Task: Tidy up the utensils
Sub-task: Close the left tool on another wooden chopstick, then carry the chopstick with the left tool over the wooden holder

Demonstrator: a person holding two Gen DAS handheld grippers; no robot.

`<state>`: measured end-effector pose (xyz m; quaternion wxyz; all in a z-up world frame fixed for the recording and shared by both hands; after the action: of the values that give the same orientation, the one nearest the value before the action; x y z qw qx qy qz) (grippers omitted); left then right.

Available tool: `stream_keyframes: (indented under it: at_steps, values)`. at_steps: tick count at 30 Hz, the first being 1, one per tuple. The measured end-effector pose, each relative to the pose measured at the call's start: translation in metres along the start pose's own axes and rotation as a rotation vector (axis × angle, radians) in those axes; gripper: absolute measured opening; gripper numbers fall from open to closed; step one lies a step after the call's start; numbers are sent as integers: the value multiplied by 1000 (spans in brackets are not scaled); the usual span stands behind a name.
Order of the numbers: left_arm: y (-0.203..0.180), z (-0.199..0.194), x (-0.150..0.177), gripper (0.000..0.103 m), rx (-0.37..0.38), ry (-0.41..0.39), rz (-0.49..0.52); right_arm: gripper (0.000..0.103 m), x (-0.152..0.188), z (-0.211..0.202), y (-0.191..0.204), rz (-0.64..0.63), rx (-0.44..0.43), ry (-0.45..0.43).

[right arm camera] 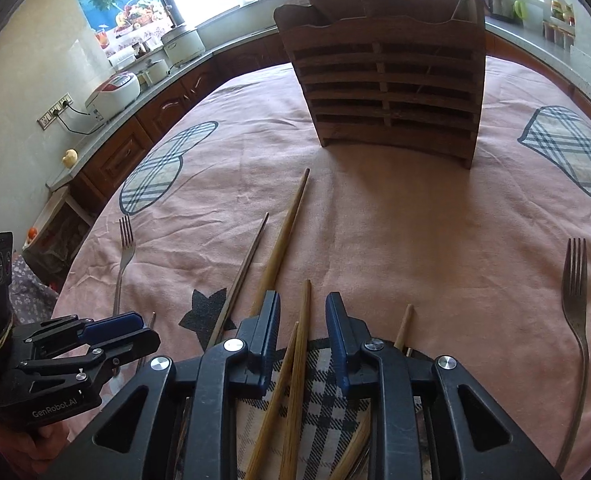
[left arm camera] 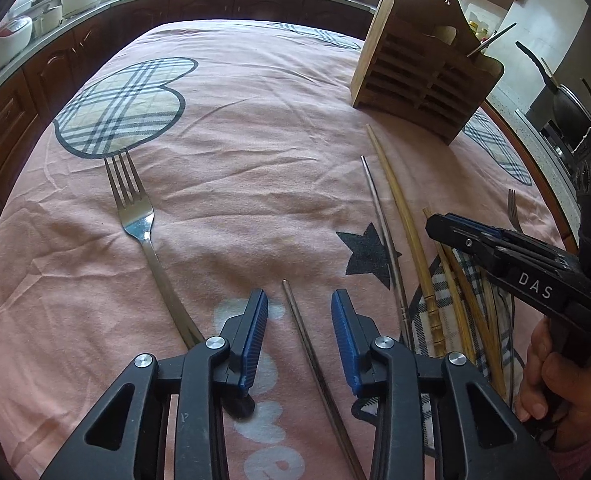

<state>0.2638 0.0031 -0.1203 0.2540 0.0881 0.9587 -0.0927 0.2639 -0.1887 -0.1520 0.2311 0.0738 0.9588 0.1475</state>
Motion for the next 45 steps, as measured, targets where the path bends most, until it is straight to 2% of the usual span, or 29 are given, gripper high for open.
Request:
stream_keyframes:
  at_steps: [4, 7, 9, 11, 13, 21, 26, 38, 45]
  values:
    - [-7, 3, 0, 28, -32, 6, 33, 20, -1, 6, 0, -24, 23, 7]
    - [-12, 5, -1, 20, -45, 8, 59, 17, -3, 8, 1, -39, 36, 11]
    - [-15, 6, 0, 9, -46, 10, 72, 11, -4, 10, 3, -63, 64, 8]
    - [-16, 7, -1, 6, -44, 9, 73, 8, -3, 10, 4, -87, 86, 3]
    - [-14, 7, -1, 6, -36, 8, 65, 6, -3, 10, 4, -99, 97, -3]
    - [-8, -5, -2, 4, 25, -15, 21, 4, -9, -8, -1, -36, 24, -34]
    - [-8, -32, -7, 4, 22, -74, 25, 4, -17, -35, -2, 1, -24, -83]
    - [-11, -112, -10, 2, 20, -255, 16, 4, -33, -104, -12, 61, -63, -256]
    - [-11, -142, -6, 2, 27, -312, 19, 4, -40, -137, -13, 65, -71, -336]
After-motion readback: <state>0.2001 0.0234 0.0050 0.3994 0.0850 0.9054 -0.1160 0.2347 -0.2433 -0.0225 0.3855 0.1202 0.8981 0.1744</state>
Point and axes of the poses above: each gripper's, at about its wrist camera, not at the fingertips, and z roughly the way its jaws point, y to its left, x to its underside, the point moved 4 cm from there along z, roughly the way its jaws point, and after that the axes turned 9 degrees about z, right-handed, at the moved point
